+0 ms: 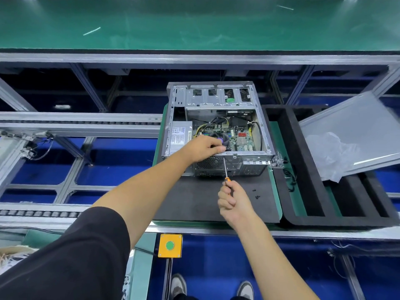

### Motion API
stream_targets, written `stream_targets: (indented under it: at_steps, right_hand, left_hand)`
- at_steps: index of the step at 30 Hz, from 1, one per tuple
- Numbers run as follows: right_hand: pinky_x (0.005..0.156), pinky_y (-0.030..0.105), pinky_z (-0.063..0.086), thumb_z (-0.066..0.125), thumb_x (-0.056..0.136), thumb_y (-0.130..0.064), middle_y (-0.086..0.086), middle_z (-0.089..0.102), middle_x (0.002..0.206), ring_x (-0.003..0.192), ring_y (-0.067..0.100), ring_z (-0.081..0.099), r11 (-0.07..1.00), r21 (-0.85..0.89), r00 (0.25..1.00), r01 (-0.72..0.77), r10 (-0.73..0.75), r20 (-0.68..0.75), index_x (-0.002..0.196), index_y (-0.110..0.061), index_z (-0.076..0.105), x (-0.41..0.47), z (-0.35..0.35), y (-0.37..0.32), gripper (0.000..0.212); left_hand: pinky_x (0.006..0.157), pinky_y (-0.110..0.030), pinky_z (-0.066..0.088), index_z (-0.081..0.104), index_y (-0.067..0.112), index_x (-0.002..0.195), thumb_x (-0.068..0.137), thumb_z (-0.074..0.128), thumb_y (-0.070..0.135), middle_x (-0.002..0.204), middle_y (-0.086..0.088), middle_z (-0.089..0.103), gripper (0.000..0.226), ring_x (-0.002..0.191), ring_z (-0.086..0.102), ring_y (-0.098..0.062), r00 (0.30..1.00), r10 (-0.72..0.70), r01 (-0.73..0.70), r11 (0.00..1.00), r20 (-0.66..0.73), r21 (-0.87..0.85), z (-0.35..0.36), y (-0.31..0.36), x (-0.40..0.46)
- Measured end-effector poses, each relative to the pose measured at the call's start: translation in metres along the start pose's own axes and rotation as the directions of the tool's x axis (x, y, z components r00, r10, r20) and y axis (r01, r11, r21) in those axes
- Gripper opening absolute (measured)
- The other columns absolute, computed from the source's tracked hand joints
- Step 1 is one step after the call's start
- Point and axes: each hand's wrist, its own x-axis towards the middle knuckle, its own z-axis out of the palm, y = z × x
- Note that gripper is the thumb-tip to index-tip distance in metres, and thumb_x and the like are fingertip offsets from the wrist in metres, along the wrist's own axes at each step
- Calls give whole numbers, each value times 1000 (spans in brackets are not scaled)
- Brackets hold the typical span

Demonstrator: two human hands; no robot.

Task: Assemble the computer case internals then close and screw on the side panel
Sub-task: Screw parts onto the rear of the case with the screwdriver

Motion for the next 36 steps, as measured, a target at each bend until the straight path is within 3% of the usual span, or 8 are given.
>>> stream_targets:
  at_steps: [4,11,16,20,29,31,34,36]
  right_hand:
    - [36,20,23,56,91,-8,7,66,61,37,14,49,912,-364,957,187,-253,-142,77,-11,55,-5,3,10,14]
    - [57,35,40,57,94,-21,-1,64,72,62,28,61,34,-964,610,264,-780,140,102,-22,42,0,-4,23,18]
    - [29,19,20,52,100,-8,1,50,57,32,9,30,970,-213,991,121,-130,-29,77,-14,46,2,2,8,24]
    - [30,17,21,55,95,-7,1,64,61,36,7,40,985,-156,995,80,-87,-42,83,-13,52,-3,4,7,14]
    - [49,30,32,61,93,-25,-10,56,67,56,19,53,-7,-980,591,197,-797,125,98,-22,41,0,-2,21,21]
    - [42,28,30,61,93,-13,-2,58,66,48,14,49,173,-934,663,312,-744,84,88,-16,40,2,-2,20,21]
    - [30,20,19,55,95,-4,0,46,54,31,9,27,937,-292,975,190,-214,-53,76,-17,41,3,2,11,27]
    - [26,18,16,53,97,-9,-5,41,52,30,5,24,999,21,998,-47,46,36,76,-17,44,2,2,5,24]
  left_hand:
    - [65,-33,36,54,18,77,101,52,50,70,-3,54,40,65,47,-14,1000,-5,5,1000,2,-12,-2,0,-1]
    - [65,-33,35,54,17,77,102,53,48,70,-6,53,40,66,47,-16,1000,-13,13,1000,10,-18,-3,3,-1]
    - [65,-33,36,57,14,79,102,53,47,73,-9,57,40,67,49,-17,1000,4,-3,1000,15,-20,-2,4,-2]
    - [65,-33,36,58,14,80,103,54,45,72,-8,56,38,66,48,-16,1000,11,-11,1000,5,-21,-3,2,-1]
    - [63,-33,35,54,18,76,102,53,47,72,-10,56,39,65,48,-17,1000,8,-8,1000,-1,-10,-3,2,-1]
    - [62,-33,34,55,16,78,102,53,48,72,-10,56,40,65,47,-17,1000,6,-6,1000,-3,-15,-2,1,-1]
    - [62,-33,35,56,17,78,102,53,48,71,-10,56,39,65,48,-18,1000,15,-15,1000,-4,-3,-2,-1,-1]
    - [62,-33,35,56,20,78,102,53,48,71,-9,56,37,65,48,-17,1000,16,-16,1000,-5,-9,-1,-1,-1]
